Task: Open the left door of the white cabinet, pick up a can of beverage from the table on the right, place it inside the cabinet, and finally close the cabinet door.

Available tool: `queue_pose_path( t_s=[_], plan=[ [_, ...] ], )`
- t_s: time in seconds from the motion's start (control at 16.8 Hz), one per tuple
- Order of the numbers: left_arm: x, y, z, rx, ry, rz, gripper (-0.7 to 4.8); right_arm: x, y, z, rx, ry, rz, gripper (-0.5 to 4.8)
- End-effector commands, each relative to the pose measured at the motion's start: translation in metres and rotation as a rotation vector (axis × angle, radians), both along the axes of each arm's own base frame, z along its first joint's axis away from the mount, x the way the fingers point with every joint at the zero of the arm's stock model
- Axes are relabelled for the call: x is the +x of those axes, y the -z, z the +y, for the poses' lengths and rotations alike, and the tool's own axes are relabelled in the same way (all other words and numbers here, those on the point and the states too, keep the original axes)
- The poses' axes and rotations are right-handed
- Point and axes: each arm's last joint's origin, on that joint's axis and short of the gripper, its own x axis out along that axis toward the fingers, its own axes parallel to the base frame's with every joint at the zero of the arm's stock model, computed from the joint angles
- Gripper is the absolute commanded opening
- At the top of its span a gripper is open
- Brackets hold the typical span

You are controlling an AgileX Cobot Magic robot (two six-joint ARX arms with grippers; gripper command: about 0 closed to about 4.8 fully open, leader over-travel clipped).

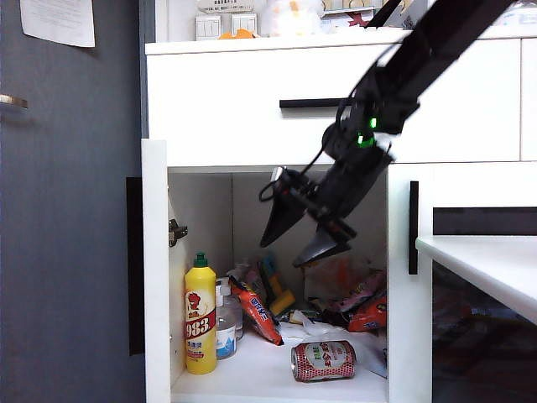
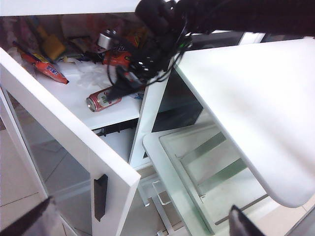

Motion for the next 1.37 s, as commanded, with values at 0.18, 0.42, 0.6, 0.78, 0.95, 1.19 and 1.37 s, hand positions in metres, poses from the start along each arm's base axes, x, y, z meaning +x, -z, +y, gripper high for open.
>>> queue_pose_path(
  t_s=[0.18, 0.42, 0.6, 0.78, 0.95, 1.19, 1.37],
  plan=[
    [0.001, -0.007, -0.002, -0.056, 0.024, -0.046, 4.79, -0.033, -0.007, -0.007, -0.026, -0.095, 0.275, 3.43],
    [-0.002, -0.01, -0.001, -0.094, 0.074, -0.059, 4.79, -0.057, -0.07, -0.016, 0.009, -0.131, 0.242, 2.69],
    [-0.003, -0.012, 0.0, -0.108, 0.09, -0.073, 4.79, -0.083, -0.137, -0.025, 0.047, -0.125, 0.121, 2.69],
    [-0.002, -0.019, -0.001, -0.14, 0.1, -0.141, 4.79, -0.141, -0.232, -0.047, 0.102, -0.06, -0.082, 2.48],
    [-0.003, -0.026, -0.003, -0.2, 0.141, -0.19, 4.79, -0.223, -0.311, -0.081, 0.078, 0.088, -0.323, 2.41],
    [-0.003, -0.028, -0.003, -0.207, 0.145, -0.2, 4.79, -0.331, -0.368, -0.127, 0.088, 0.295, -0.599, 2.41],
    [-0.003, -0.027, -0.003, -0.194, 0.149, -0.21, 4.79, -0.405, -0.388, -0.157, 0.137, 0.4, -0.796, 2.41]
  ],
)
